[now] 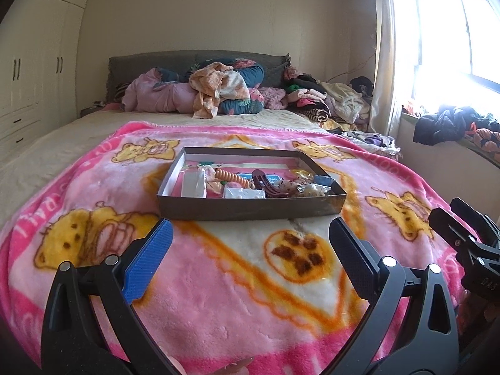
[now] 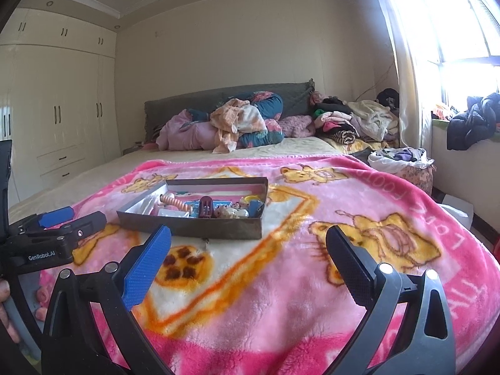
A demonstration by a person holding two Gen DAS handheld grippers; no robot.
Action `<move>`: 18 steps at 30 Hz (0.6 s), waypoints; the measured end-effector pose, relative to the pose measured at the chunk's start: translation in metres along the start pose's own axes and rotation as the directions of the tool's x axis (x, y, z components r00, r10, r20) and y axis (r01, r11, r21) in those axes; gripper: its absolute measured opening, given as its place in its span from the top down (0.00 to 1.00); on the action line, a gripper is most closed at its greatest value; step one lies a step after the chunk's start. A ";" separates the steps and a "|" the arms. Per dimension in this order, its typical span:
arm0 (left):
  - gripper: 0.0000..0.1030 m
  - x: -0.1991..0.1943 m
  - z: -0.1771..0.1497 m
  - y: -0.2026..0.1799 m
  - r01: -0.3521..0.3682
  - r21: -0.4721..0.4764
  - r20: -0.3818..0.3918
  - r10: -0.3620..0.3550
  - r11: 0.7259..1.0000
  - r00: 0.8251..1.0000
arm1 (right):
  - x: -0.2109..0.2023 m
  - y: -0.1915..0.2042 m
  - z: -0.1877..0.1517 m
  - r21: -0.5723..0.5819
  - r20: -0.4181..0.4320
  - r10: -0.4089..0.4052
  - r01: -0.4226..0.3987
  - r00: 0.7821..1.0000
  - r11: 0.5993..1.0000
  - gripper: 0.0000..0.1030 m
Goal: Organize jewelry
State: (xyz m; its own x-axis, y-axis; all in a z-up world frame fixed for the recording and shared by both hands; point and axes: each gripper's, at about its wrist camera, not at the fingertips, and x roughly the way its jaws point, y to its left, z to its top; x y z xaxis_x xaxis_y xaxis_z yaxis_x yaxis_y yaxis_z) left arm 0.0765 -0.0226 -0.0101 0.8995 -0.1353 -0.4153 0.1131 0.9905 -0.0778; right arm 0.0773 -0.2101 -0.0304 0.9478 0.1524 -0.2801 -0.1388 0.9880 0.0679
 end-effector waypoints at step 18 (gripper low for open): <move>0.11 -0.001 -0.002 -0.001 -0.014 0.003 0.014 0.014 1.000 1.000 | -0.004 0.002 -0.001 -0.014 0.014 0.006 -0.006 1.000 1.000 0.06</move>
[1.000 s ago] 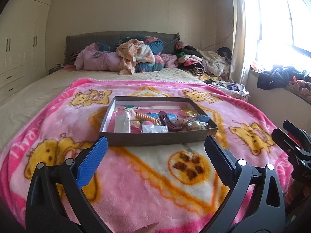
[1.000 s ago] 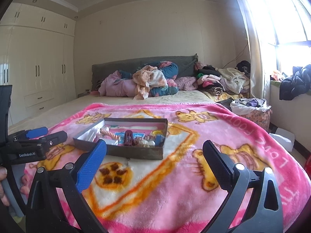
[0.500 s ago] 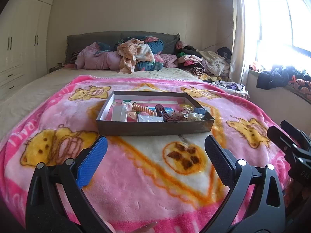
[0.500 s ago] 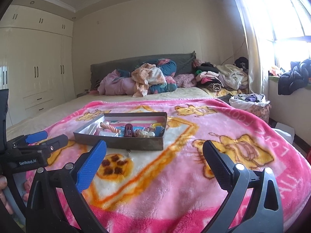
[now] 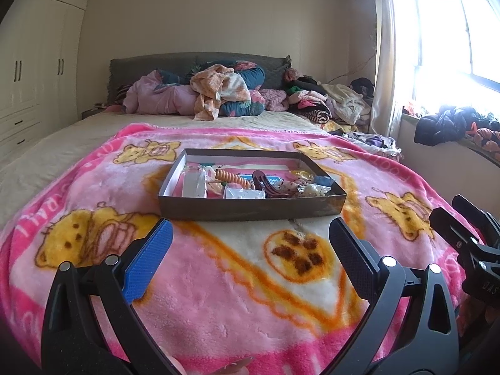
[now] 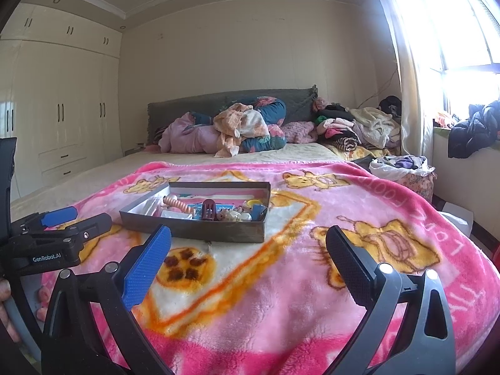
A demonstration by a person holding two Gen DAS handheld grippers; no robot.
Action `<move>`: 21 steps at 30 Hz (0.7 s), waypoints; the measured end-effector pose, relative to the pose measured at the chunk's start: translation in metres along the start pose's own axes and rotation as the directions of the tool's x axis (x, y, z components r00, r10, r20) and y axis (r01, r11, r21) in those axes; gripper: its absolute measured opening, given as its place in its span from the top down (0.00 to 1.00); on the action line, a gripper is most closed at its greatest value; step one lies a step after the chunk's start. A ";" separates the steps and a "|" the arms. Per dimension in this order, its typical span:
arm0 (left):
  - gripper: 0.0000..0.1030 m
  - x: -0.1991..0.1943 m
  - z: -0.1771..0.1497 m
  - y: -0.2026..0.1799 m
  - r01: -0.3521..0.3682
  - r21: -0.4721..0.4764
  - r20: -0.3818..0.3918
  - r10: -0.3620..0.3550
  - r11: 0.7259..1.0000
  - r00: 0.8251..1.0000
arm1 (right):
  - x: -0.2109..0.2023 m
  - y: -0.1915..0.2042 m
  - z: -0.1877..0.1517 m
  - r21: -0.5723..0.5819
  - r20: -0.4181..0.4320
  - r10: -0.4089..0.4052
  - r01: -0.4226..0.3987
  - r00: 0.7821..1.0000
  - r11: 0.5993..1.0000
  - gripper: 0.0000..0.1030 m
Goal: Organize jewelry
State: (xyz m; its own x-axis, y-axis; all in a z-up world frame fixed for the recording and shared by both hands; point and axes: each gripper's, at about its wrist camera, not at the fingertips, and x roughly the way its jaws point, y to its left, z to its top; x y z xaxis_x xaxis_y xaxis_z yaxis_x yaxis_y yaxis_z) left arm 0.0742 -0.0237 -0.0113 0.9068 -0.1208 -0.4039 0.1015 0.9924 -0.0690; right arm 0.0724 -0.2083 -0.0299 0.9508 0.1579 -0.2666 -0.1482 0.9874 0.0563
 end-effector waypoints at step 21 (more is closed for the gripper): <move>0.11 0.000 0.001 0.002 -0.001 -0.002 0.004 0.001 1.000 1.000 | 0.001 0.002 0.000 -0.001 -0.001 0.002 -0.002 1.000 1.000 0.06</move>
